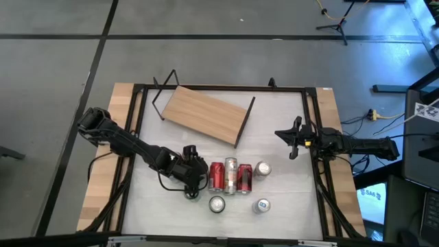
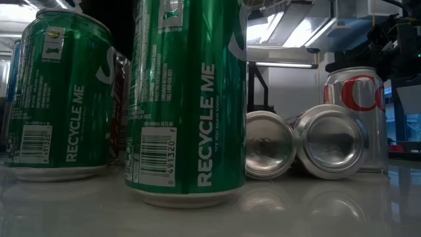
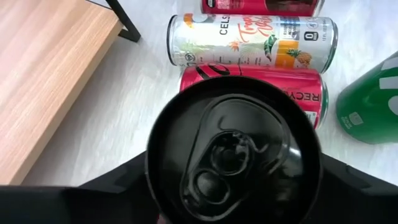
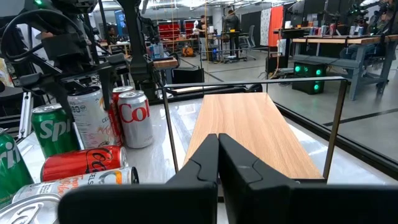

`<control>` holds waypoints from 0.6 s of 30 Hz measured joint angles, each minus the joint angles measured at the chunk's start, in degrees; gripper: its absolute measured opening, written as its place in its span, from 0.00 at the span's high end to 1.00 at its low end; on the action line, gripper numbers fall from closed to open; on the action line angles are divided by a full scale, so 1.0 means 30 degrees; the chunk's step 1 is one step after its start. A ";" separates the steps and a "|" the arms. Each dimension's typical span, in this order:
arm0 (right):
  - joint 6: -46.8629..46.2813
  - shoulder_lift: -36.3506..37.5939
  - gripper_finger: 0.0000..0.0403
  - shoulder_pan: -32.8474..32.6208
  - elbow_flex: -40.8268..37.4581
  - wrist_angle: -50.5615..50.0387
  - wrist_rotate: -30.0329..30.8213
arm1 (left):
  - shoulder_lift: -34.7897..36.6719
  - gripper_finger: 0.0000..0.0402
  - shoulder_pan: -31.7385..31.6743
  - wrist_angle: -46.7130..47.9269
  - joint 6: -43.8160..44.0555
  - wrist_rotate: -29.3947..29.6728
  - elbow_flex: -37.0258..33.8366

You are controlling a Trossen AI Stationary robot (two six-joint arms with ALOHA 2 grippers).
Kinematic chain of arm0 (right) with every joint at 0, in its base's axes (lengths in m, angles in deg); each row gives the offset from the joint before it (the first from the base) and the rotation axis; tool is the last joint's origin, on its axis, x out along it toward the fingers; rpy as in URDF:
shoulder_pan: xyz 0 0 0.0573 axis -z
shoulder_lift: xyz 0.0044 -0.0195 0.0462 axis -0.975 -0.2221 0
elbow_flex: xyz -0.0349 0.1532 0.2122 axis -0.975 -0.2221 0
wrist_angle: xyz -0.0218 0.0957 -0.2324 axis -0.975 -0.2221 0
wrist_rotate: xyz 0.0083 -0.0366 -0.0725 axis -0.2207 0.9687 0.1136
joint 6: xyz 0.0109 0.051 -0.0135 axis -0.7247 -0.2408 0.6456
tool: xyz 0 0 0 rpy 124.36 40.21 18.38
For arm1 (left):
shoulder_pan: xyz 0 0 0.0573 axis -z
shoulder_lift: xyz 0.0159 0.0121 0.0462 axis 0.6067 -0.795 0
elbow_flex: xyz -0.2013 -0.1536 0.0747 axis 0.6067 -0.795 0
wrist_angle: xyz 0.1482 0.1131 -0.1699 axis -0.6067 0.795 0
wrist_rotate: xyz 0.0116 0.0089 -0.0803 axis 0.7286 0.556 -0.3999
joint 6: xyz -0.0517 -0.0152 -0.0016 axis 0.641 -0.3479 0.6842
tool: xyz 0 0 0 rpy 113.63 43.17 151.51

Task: Place canned beverage on shelf
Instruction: Put the left white yellow soda can on the shelf

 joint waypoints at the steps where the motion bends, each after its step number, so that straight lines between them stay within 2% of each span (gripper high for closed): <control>1: 0.0000 0.0002 0.99 -0.0002 0.0000 0.0000 0.0003 | 0.0006 0.36 0.0007 -0.0030 0.0000 0.0025 0.0000; 5: 0.0000 0.0006 0.99 -0.0001 0.0000 -0.0001 0.0005 | 0.0006 0.42 0.0003 -0.0213 -0.0007 0.0021 0.0000; 11: 0.0006 0.0006 0.99 -0.0001 0.0000 0.0000 0.0005 | 0.0028 0.42 -0.0059 -0.0151 -0.0021 -0.0047 0.0366; 18: 0.0007 0.0000 0.99 -0.0004 0.0000 -0.0001 0.0002 | 0.0057 0.40 -0.0686 0.1530 -0.0120 0.0017 0.2351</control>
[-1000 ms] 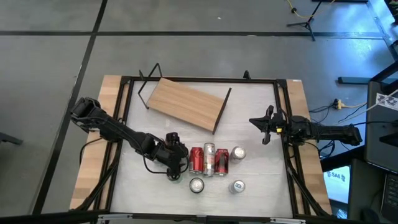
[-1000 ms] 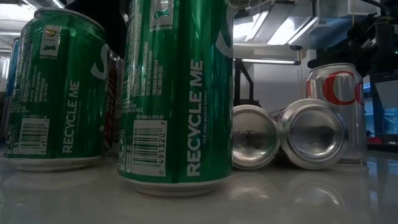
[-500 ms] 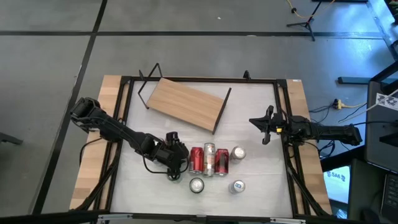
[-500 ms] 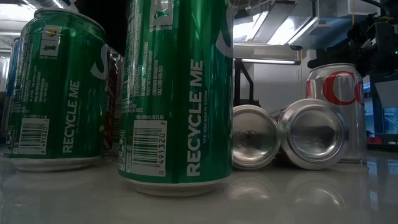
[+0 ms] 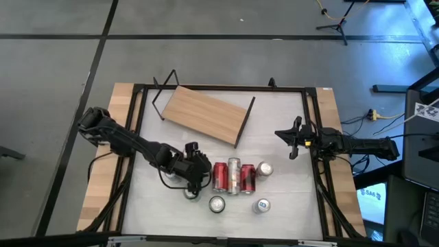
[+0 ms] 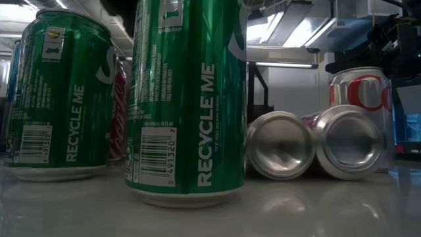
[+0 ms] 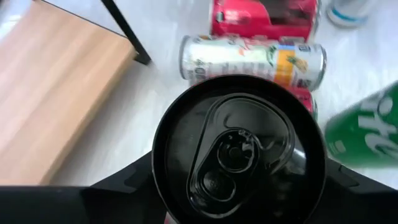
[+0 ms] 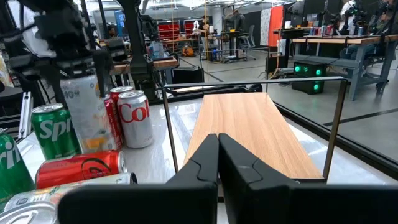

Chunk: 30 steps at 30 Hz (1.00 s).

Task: Place canned beverage on shelf
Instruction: Put the left white yellow soda can on the shelf

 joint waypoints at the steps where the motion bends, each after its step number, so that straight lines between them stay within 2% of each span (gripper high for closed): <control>1: 0.0000 0.0001 0.99 0.0002 0.0000 0.0001 0.0001 | 0.0000 0.40 -0.0132 0.0403 -0.0003 0.0007 0.0370; 7: -0.0005 0.0000 0.99 -0.0003 0.0000 0.0001 0.0003 | 0.0022 0.40 -0.1130 0.1850 -0.0018 0.0048 0.2370; 13: -0.0007 0.0004 0.99 0.0001 0.0000 -0.0003 0.0003 | 0.0049 0.40 -0.2438 0.1826 -0.0018 0.0677 0.3579; 21: -0.0007 0.0005 0.99 -0.0003 0.0000 0.0001 0.0003 | 0.0051 0.40 -0.4575 0.0840 0.1023 0.2494 0.3841; 30: -0.0007 0.0002 0.99 -0.0003 0.0000 0.0001 -0.0002 | 0.0047 0.40 -0.7368 -0.0754 0.2590 0.2349 0.3841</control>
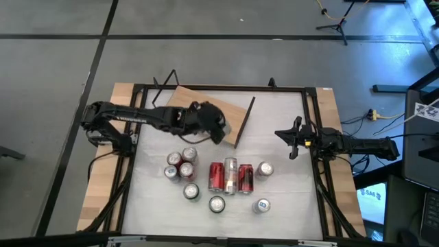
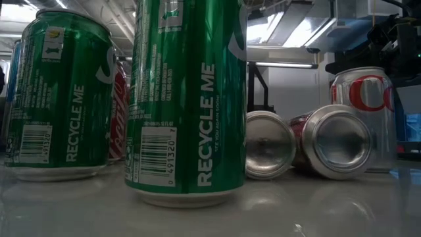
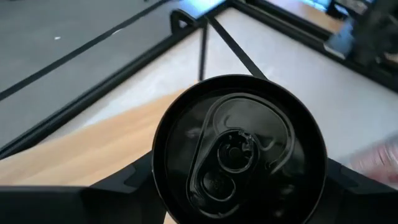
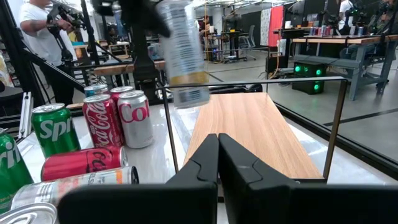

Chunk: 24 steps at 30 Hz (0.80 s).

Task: Place canned beverage on shelf
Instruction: Put the left white yellow soda can on the shelf

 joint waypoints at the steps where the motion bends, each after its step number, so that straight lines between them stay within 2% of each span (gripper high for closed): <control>1: 0.0000 0.0005 0.99 0.0001 0.0000 0.0000 0.0005 | -0.0004 0.40 -0.0272 -0.0127 0.0004 -0.0006 0.0000; 15: 0.0000 0.0002 0.99 0.0004 0.0000 0.0000 0.0005 | -0.0342 0.40 -0.3736 -0.0061 -0.0620 -0.0097 0.0000; 20: 0.0000 0.0002 0.99 0.0004 0.0000 0.0000 0.0001 | -0.1302 0.40 -0.4509 -0.0111 -0.0925 -0.1286 0.0000; 24: 0.0000 0.0005 0.99 0.0007 0.0000 0.0000 0.0005 | -0.2071 0.40 -0.4851 -0.0100 -0.1584 -0.1504 0.0000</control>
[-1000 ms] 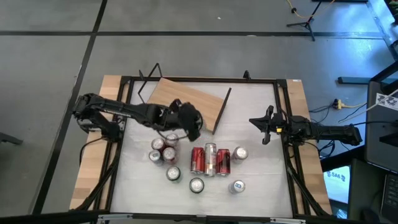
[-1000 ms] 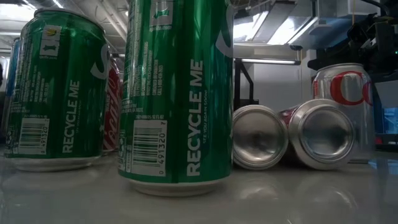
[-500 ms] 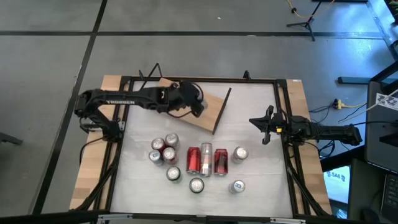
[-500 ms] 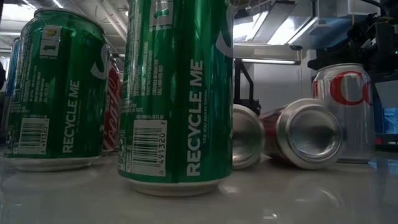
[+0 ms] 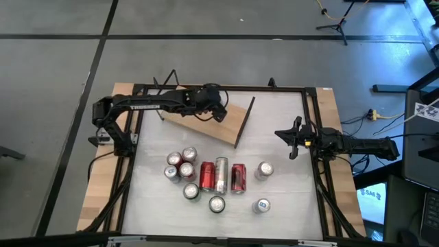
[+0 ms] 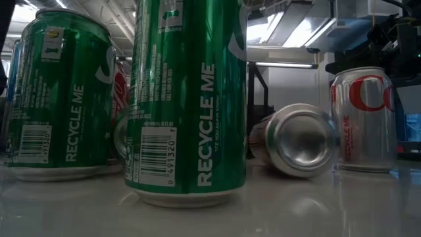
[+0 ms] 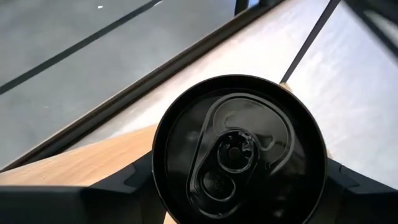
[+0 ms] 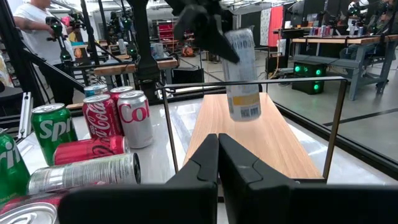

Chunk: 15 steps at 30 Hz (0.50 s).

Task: Place canned beverage on shelf
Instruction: Put the left white yellow soda can on the shelf

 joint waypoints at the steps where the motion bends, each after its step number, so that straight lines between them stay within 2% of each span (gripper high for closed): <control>1: 0.0000 -0.0007 0.99 -0.0007 0.0000 0.0006 0.0000 | -0.0143 0.40 -0.0037 0.0023 -0.0222 0.0003 0.0000; 15: 0.0000 -0.0001 0.99 0.0000 0.0000 0.0000 0.0000 | -0.0460 0.40 -0.0065 0.1461 -0.0573 -0.0066 0.0000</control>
